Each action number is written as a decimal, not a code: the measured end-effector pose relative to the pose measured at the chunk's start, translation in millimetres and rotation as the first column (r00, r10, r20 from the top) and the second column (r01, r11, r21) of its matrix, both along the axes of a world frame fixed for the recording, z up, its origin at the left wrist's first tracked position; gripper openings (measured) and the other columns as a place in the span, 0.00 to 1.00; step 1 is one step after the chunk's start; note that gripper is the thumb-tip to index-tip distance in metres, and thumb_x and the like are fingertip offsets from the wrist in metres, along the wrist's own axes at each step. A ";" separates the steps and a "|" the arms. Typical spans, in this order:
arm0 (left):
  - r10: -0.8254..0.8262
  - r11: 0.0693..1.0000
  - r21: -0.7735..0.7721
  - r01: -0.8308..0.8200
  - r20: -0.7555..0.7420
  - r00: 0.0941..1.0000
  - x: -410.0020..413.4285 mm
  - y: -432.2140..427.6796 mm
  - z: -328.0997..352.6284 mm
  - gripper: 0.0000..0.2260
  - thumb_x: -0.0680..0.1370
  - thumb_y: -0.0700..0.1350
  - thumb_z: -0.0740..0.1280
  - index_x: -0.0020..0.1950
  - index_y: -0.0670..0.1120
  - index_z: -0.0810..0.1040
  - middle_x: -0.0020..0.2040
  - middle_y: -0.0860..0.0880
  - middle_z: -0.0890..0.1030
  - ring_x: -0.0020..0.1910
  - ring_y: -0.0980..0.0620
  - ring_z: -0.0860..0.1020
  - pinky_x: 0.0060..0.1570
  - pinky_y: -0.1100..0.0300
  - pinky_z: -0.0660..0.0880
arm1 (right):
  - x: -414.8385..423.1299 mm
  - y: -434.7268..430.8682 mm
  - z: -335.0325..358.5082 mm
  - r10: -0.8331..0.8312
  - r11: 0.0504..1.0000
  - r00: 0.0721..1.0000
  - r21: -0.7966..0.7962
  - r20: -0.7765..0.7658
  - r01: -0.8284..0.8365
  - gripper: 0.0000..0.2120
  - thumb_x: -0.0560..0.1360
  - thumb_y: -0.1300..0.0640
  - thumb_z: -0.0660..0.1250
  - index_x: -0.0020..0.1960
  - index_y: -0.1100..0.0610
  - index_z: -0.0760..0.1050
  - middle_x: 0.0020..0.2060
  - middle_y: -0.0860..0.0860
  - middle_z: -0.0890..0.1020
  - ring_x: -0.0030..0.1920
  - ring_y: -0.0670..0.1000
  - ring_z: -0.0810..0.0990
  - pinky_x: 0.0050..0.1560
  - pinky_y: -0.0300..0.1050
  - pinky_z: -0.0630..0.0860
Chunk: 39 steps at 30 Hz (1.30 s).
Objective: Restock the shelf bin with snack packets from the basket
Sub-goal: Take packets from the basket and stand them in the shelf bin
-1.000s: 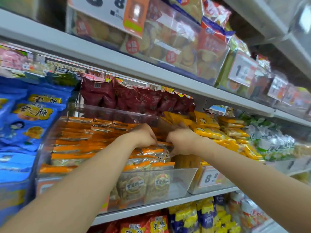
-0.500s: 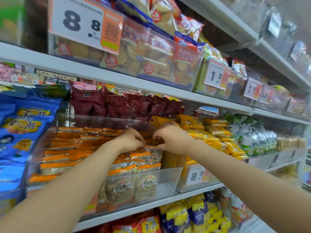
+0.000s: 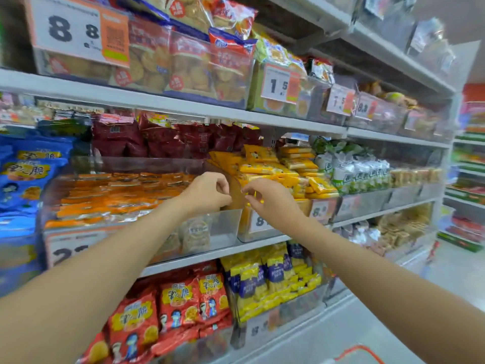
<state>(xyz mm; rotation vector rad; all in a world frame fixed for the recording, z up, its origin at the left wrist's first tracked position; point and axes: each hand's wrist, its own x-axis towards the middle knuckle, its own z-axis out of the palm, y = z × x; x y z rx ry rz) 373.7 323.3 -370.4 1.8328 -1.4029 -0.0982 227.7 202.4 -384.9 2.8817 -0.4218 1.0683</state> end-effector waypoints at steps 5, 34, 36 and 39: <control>-0.131 0.989 0.057 0.137 -0.087 0.987 -55.0 -27.3 -32.4 0.07 0.73 0.45 0.73 0.39 0.48 0.76 0.35 0.48 0.77 0.35 0.51 0.74 0.37 0.57 0.71 | -60.0 -14.2 -48.8 -0.053 0.989 0.997 0.140 0.049 0.046 0.07 0.78 0.58 0.68 0.54 0.58 0.80 0.43 0.49 0.79 0.40 0.44 0.71 0.42 0.39 0.68; 0.136 0.624 0.646 0.439 -0.643 0.753 -254.3 -108.9 -496.9 0.05 0.77 0.41 0.68 0.47 0.39 0.81 0.42 0.41 0.81 0.38 0.49 0.76 0.33 0.61 0.70 | -321.1 -38.5 -544.5 -0.186 0.166 0.648 0.626 -0.738 0.762 0.16 0.80 0.53 0.64 0.64 0.60 0.75 0.56 0.56 0.78 0.47 0.53 0.79 0.49 0.46 0.76; 0.153 0.641 0.624 0.447 -0.674 0.722 -243.7 -115.2 -498.1 0.07 0.77 0.40 0.68 0.51 0.38 0.81 0.42 0.44 0.81 0.36 0.52 0.77 0.33 0.62 0.70 | -308.8 -39.9 -565.9 -0.143 0.133 0.616 0.602 -0.774 0.787 0.21 0.80 0.52 0.63 0.70 0.59 0.69 0.63 0.57 0.76 0.55 0.56 0.79 0.54 0.48 0.77; 0.205 0.692 0.598 0.406 -0.701 0.683 -225.8 -123.6 -497.0 0.03 0.77 0.37 0.68 0.50 0.41 0.80 0.39 0.48 0.79 0.25 0.60 0.75 0.26 0.69 0.69 | -284.0 -40.8 -595.8 -0.045 0.142 0.613 0.603 -0.788 0.785 0.31 0.80 0.54 0.64 0.79 0.56 0.54 0.74 0.57 0.64 0.68 0.58 0.71 0.57 0.49 0.75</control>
